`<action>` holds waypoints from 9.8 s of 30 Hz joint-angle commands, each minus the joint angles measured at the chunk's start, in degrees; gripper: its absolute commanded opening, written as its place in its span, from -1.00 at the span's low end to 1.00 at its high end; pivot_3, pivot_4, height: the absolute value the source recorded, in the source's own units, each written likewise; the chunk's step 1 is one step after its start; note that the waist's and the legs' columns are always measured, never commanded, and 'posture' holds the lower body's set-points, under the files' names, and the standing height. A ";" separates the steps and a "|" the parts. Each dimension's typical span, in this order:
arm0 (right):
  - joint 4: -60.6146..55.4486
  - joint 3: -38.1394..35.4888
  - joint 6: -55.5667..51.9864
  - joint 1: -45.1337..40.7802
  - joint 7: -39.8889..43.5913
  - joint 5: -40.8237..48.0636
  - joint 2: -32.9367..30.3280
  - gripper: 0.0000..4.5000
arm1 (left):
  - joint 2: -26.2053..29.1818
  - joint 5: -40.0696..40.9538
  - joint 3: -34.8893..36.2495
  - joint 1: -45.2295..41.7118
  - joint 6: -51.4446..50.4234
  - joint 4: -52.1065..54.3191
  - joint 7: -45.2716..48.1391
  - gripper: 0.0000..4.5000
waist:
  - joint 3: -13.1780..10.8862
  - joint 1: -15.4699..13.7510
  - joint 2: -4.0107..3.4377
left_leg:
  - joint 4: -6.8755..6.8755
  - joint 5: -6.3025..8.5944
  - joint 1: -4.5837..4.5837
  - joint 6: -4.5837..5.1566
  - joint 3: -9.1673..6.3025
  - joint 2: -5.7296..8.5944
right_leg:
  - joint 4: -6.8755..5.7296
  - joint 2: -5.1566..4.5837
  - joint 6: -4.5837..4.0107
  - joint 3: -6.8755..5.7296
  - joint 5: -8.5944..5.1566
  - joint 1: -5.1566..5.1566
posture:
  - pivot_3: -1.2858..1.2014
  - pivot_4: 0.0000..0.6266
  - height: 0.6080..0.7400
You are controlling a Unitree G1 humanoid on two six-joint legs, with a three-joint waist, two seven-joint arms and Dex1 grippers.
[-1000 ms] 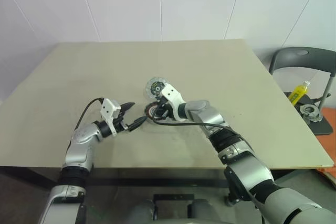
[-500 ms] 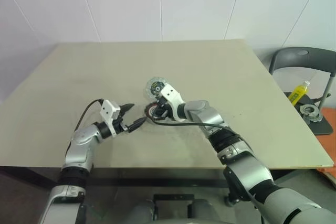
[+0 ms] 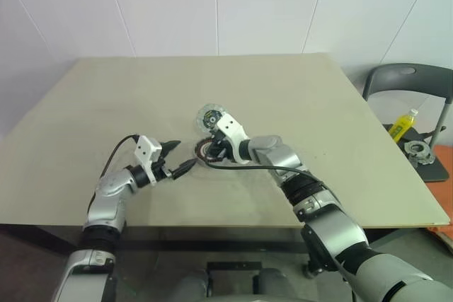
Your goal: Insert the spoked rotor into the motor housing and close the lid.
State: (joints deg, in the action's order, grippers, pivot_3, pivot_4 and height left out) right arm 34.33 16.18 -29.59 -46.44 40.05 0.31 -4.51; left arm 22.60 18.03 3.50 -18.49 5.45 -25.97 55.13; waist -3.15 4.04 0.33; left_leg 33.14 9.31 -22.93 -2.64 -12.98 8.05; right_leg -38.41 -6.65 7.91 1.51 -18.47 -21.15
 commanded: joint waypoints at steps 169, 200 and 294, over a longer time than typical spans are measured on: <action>-15.98 -0.10 24.78 -3.45 28.66 3.45 -14.81 -0.99 | -16.60 65.01 25.51 13.21 -37.73 28.65 -71.22 1.00 | 0.04 -3.49 -0.09 | 0.12 0.16 -0.27 -0.10 0.42 -0.10 | 0.39 -0.11 -0.49 -0.02 -0.10 -0.08 | 0.03 -1.00 1.00; -17.94 -4.11 14.14 -0.03 32.35 10.67 -20.60 -1.00 | -12.15 66.00 26.27 -0.85 -55.93 13.99 -61.62 -0.82 | 0.07 -3.43 0.23 | 0.08 0.11 -0.44 0.02 0.41 -0.10 | 0.45 -0.11 -0.25 -0.07 0.06 -0.22 | 0.03 -1.00 1.00; -27.76 -5.91 0.54 15.58 27.04 19.57 -27.13 -1.00 | -14.43 36.93 24.56 -19.52 -70.20 -12.86 -32.75 -0.25 | 0.01 -3.04 0.45 | 0.32 0.16 -0.56 0.18 0.56 -0.11 | 0.68 -0.13 0.29 -0.05 0.35 -0.14 | 0.03 -1.00 1.00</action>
State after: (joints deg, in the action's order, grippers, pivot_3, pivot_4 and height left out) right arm 8.57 12.48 -29.57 -29.91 67.25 18.86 -31.46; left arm 7.72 55.64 27.98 -37.83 -64.74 -39.13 22.28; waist -3.13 1.00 0.78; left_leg 33.46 9.46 -23.49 -2.46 -12.42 7.94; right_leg -37.73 -6.77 8.21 1.46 -18.13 -21.29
